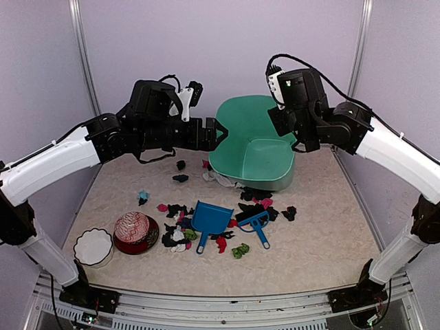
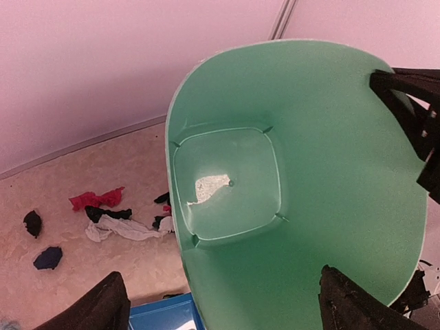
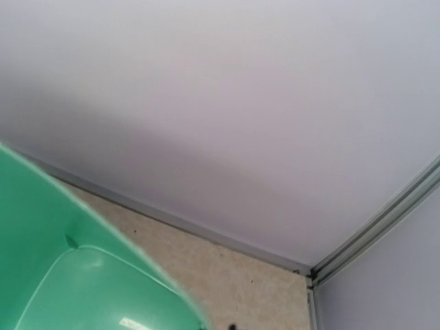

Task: Sweep away the paper scraps from the table
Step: Pass from the right arm to the left

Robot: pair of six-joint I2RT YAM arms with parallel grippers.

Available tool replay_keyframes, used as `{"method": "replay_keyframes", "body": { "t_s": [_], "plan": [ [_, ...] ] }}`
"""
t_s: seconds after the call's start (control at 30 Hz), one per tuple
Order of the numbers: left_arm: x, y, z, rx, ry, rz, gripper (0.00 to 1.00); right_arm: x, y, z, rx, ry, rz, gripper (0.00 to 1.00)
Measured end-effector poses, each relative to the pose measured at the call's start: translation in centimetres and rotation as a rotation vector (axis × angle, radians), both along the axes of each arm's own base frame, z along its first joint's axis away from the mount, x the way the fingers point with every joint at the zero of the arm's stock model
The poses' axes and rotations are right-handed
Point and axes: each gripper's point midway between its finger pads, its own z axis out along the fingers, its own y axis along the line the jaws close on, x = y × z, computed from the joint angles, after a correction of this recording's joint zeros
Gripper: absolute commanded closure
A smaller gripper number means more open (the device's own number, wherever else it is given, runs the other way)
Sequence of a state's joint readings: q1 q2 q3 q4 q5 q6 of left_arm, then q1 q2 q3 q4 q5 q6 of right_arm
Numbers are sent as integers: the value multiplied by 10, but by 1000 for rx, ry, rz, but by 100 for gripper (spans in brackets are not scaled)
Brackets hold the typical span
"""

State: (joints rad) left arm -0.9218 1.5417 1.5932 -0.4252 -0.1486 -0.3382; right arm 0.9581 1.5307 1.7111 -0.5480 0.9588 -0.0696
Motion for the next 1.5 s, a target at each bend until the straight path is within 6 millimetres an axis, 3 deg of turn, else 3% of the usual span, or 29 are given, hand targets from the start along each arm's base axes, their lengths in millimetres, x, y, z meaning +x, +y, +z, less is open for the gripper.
{"method": "replay_keyframes", "body": {
  "t_s": [0.37,0.73,1.0,1.23,1.5],
  "plan": [
    [24,-5,-18,67,7,85,21,-19,18,16,-14,-65,15,100],
    [34,-12,-53,144,52,109,46,-22,20,20,-16,-87,3,100],
    [40,-12,-51,134,63,114,69,-24,23,15,-24,-90,1,100],
    [45,-12,-58,138,82,118,100,-25,25,11,-37,-90,-2,100],
    [51,-7,-60,135,90,139,100,-28,27,10,-40,-94,0,100]
  ]
}}
